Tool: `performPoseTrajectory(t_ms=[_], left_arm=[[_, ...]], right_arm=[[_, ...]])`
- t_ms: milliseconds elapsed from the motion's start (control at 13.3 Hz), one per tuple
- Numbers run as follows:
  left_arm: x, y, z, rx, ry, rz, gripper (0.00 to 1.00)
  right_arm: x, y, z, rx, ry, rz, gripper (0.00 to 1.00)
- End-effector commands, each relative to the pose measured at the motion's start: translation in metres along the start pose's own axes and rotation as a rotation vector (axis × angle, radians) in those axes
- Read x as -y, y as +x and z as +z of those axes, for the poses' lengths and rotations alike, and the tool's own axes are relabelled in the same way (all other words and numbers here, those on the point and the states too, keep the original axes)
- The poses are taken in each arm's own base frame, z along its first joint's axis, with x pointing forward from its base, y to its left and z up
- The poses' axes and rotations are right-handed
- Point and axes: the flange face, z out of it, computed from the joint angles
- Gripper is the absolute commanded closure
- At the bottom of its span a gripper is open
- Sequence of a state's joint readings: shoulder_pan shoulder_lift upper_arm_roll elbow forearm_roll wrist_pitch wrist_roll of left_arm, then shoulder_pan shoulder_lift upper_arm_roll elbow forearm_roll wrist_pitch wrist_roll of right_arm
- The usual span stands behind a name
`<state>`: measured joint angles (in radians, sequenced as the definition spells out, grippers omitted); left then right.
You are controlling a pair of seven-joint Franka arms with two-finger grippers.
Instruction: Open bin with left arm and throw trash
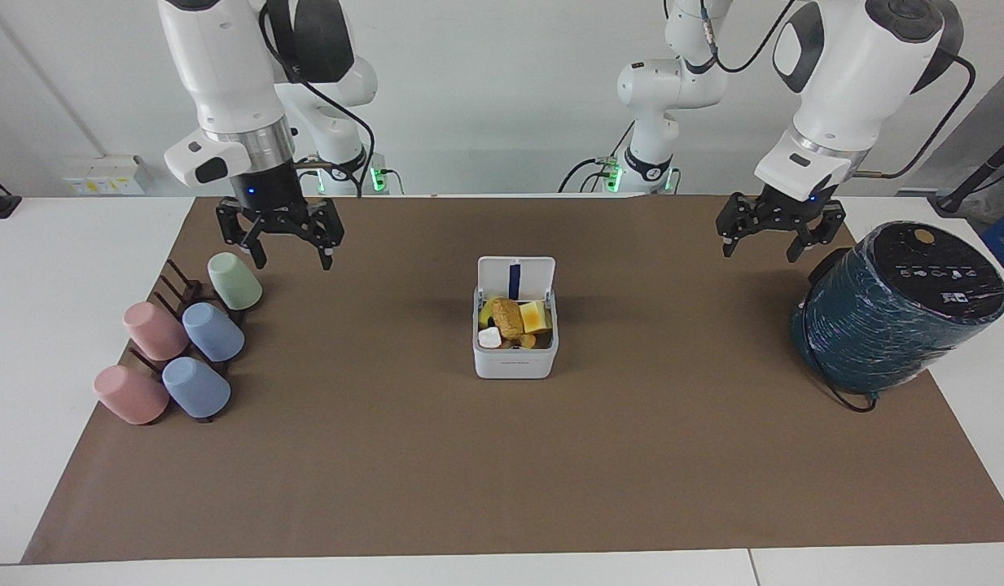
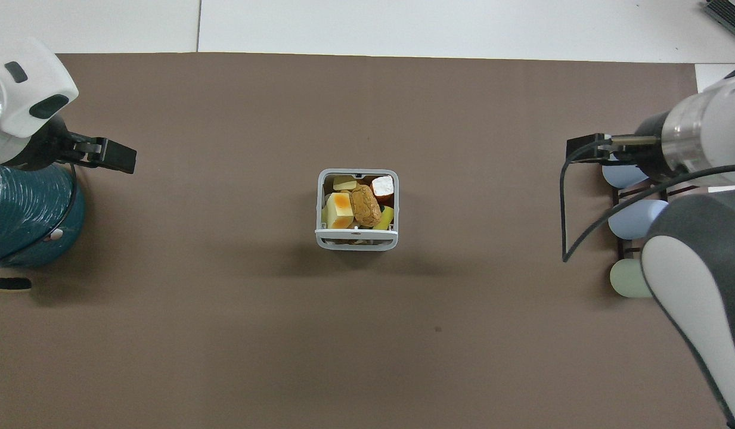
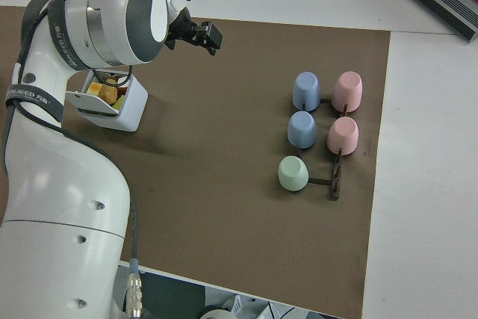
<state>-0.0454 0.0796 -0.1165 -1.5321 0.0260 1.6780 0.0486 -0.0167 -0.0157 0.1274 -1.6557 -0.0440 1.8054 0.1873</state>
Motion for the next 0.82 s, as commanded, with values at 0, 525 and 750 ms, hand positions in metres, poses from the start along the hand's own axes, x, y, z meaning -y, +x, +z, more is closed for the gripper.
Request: performPoseTrajectory(t_ms=[0,525,750], left_arm=[[0.003,-0.007,0.0,-0.014,0.018,0.004,0.0],[0.005,-0.009,0.001,0.005,0.018,0.002,0.0],[0.008,-0.013,-0.003,0.011,0.019,-0.001,0.0]], right_arm=[[-0.041,-0.015,-0.012,0.064,-0.013,-0.029,0.0],[-0.072,-0.035,-0.017,0.153,0.004,-0.024,0.0],[-0.07,-0.038,-0.016,0.177,-0.003,-0.038,0.0]])
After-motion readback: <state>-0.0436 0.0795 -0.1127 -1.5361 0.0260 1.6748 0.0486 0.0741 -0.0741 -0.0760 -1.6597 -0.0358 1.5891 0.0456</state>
